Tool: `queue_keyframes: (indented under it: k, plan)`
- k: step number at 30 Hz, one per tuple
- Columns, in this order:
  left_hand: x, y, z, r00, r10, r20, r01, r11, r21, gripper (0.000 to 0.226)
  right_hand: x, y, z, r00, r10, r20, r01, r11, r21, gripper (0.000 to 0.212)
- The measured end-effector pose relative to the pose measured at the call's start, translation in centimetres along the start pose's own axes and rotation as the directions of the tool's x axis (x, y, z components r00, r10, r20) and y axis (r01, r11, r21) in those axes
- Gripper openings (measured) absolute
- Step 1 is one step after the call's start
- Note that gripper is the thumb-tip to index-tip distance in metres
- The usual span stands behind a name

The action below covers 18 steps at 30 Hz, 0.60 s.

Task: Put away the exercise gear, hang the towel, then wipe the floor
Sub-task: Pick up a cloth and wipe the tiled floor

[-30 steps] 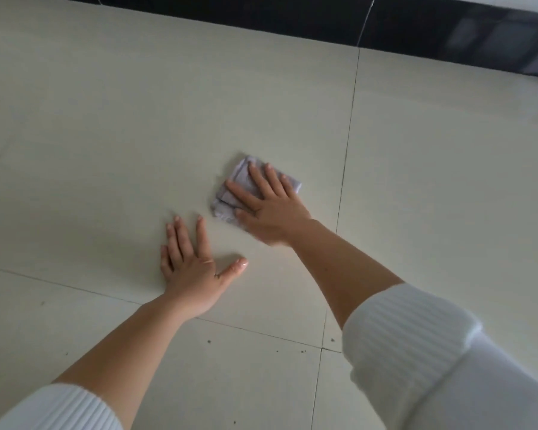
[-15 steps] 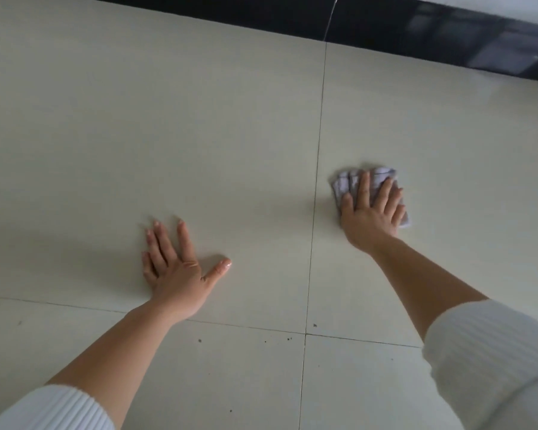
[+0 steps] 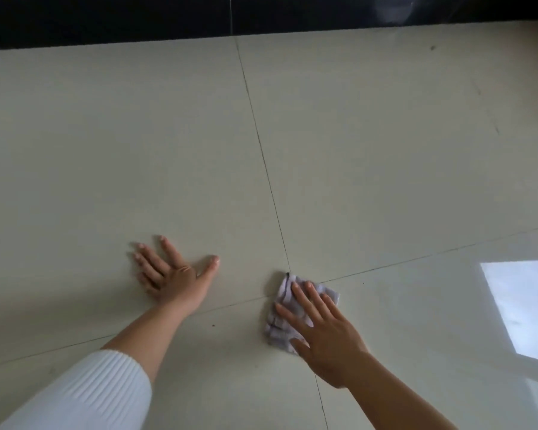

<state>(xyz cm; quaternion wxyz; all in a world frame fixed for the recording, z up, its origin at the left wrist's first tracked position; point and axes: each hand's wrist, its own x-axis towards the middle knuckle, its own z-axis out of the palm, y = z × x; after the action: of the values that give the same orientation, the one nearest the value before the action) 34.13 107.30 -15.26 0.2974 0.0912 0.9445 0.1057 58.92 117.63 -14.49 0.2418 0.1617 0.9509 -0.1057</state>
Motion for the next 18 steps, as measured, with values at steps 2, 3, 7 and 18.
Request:
queue_keyframes:
  k: [2,3,7,18]
  plan:
    - [0.0,-0.1,0.1,1.0,0.006,-0.008,-0.006,1.0,-0.007,0.112,-1.1,0.5,-0.1,0.997,0.019,0.073,-0.022,0.999,0.043,0.054]
    - [0.2,-0.3,0.2,1.0,0.003,-0.013,-0.003,1.0,-0.012,0.112,-0.8,1.2,-0.2,0.995,0.024,0.101,-0.03,0.998,0.056,0.055]
    - [0.9,-0.7,1.1,0.999,0.02,-0.04,-0.021,1.0,-0.018,0.114,5.9,4.9,-3.2,0.995,0.092,0.042,-0.092,0.996,-0.009,0.081]
    - [1.1,-0.9,1.5,1.0,0.024,0.001,-0.024,0.997,0.07,0.108,24.3,8.2,-11.2,0.907,0.416,-0.064,-0.379,0.874,0.303,0.063]
